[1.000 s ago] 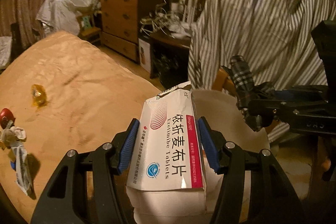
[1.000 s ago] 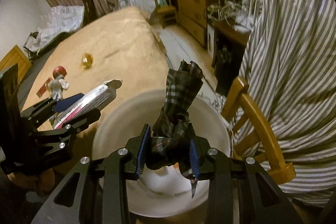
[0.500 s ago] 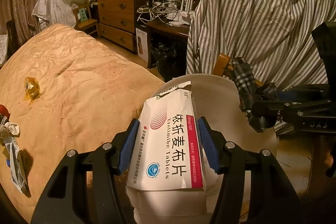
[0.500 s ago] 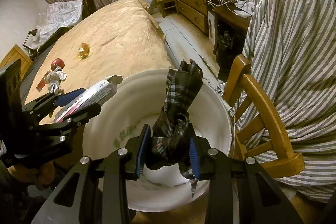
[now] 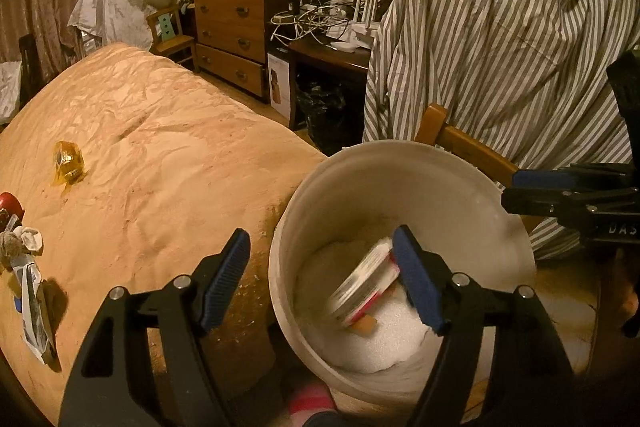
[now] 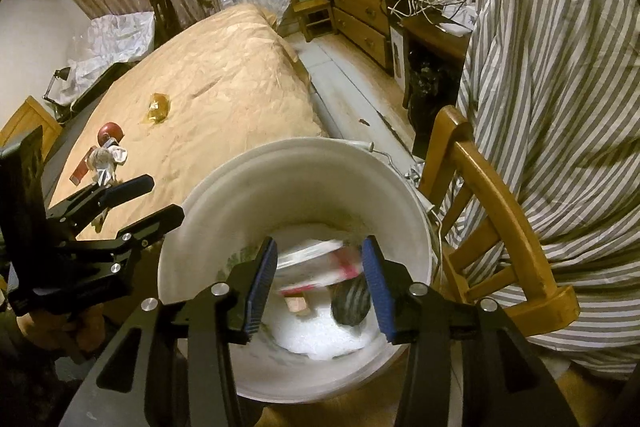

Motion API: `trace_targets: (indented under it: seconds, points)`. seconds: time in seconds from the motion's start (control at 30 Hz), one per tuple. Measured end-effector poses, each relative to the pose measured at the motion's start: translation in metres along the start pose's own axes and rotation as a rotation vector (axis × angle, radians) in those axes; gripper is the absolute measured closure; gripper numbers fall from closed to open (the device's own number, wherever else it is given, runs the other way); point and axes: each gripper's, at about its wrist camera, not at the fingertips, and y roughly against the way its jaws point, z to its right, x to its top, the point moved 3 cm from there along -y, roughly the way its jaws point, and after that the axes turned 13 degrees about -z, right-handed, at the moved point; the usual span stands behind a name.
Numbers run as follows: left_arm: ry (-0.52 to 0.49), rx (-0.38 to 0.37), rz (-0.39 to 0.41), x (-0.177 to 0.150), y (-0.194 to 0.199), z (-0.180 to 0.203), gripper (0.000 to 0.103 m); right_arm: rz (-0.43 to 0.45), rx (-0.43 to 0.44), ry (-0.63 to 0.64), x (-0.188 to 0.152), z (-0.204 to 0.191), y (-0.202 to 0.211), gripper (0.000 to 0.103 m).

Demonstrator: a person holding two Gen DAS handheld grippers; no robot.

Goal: Collect trash
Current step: 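Open both tools to drop the box and plaid cloth into the white bucket, then move both open tools back over the items on the bed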

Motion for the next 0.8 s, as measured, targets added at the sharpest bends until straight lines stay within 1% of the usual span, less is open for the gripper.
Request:
trace_targets:
  seconds: [0.2, 0.23, 0.27, 0.37, 0.4, 0.47, 0.5, 0.57, 0.6, 0.67, 0.73, 0.8]
  points:
    - [0.001, -0.011, 0.019, -0.004, 0.011, -0.006, 0.032, 0.021, 0.001, 0.019, 0.001, -0.013, 0.008, 0.056]
    - [0.006, -0.01, 0.025, -0.005, 0.015, -0.01, 0.032, 0.032, 0.004, 0.025, 0.001, -0.016, 0.011, 0.054]
    - [0.011, -0.009, 0.029, -0.006, 0.018, -0.014, 0.032, 0.044, 0.009, 0.032, 0.001, -0.021, 0.014, 0.051]
    - [0.029, 0.004, 0.05, -0.014, 0.031, -0.035, 0.032, 0.11, 0.029, 0.077, 0.002, -0.051, 0.029, 0.042]
    - [0.035, 0.018, 0.061, -0.021, 0.037, -0.048, 0.032, 0.124, 0.043, 0.088, 0.002, -0.058, 0.031, 0.039]
    - [0.056, 0.045, 0.07, -0.03, 0.044, -0.071, 0.031, 0.161, 0.073, 0.127, 0.004, -0.086, 0.036, 0.036]
    - [0.074, 0.059, 0.074, -0.036, 0.048, -0.085, 0.031, 0.172, 0.085, 0.148, 0.004, -0.1, 0.035, 0.032]
    - [0.126, 0.094, 0.075, -0.051, 0.055, -0.123, 0.03, 0.182, 0.128, 0.186, 0.008, -0.13, 0.032, 0.029]
    - [0.164, 0.121, 0.074, -0.061, 0.059, -0.148, 0.03, 0.184, 0.148, 0.203, 0.009, -0.143, 0.028, 0.028]
    - [0.226, 0.158, 0.07, -0.077, 0.065, -0.186, 0.029, 0.18, 0.187, 0.224, 0.012, -0.168, 0.021, 0.026]
    - [0.293, 0.205, 0.067, -0.094, 0.072, -0.228, 0.029, 0.165, 0.232, 0.247, 0.016, -0.196, 0.006, 0.026]
    - [0.327, 0.237, 0.06, -0.106, 0.076, -0.255, 0.026, 0.139, 0.27, 0.267, 0.018, -0.223, -0.011, 0.026]
